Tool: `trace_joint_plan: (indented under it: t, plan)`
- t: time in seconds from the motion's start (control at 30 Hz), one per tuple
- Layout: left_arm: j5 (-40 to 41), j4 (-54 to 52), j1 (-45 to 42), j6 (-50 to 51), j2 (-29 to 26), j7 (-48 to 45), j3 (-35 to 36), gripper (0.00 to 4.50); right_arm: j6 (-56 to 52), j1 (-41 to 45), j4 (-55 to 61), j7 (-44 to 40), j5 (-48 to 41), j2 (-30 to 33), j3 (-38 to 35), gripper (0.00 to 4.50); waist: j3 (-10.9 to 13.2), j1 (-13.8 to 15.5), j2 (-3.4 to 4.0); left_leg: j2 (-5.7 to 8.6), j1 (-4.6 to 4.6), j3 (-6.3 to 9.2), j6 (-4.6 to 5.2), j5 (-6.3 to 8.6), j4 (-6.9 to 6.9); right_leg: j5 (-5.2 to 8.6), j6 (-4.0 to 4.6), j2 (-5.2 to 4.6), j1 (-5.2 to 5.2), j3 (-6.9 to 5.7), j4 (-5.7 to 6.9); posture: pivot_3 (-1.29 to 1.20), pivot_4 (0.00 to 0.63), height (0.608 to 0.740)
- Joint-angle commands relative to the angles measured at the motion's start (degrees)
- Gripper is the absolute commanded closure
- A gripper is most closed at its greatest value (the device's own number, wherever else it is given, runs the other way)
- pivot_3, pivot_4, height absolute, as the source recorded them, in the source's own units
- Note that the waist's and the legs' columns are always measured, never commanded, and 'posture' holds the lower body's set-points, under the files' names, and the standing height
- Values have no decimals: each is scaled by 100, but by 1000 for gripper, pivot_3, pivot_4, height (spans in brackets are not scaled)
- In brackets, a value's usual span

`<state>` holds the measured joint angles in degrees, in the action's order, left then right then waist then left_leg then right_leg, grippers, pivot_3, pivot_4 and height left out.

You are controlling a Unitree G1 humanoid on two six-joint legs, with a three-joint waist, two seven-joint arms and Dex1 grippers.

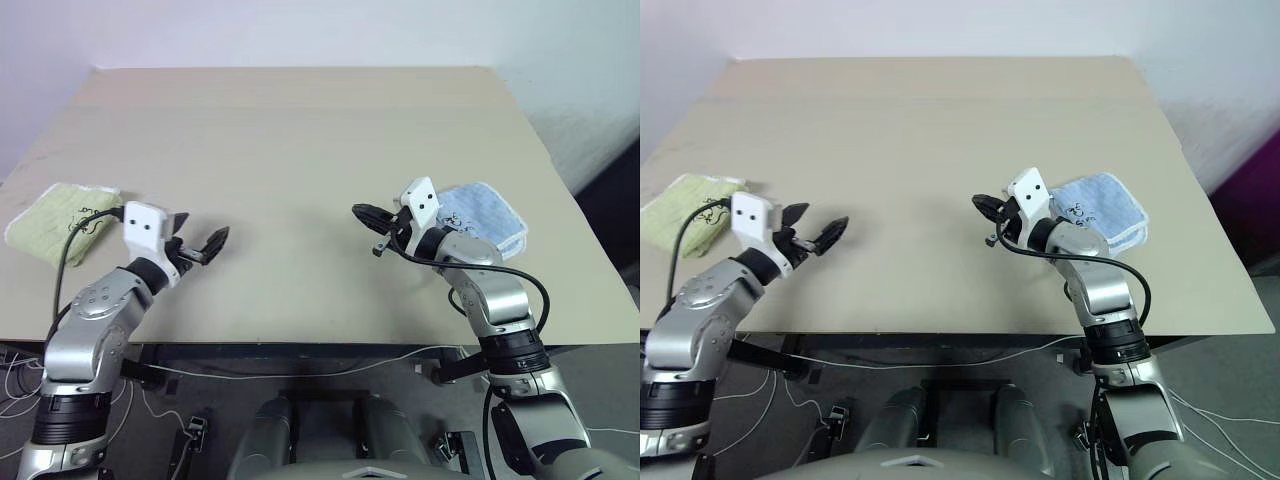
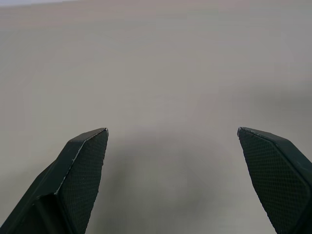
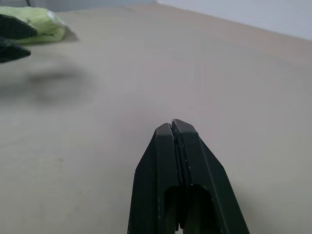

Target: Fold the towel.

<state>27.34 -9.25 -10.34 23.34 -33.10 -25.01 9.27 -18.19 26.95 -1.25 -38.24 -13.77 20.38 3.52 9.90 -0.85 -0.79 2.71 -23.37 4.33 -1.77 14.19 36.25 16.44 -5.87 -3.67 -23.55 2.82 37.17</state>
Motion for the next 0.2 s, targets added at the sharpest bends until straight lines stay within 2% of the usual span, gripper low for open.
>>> trace_joint_plan:
  t: [0.03, 0.2]
  plan:
    - [-139, 87, -213, -225, 52, -269, -68, 42, 105, -159, 340, 143, -26, 54, -205, 4500, 0, 3, 0, 0, 0, 0, 0, 0, 0, 0, 0, 0, 0, 0, 0, 0, 150, 740]
    - [-370, 371, -507, -281, 174, -513, -286, 42, 44, -469, 571, 327, -62, 99, -369, 4500, 0, 15, 0, 0, 0, 1, 1, 0, 3, 0, -1, 0, 3, -2, 1, 0, 150, 740]
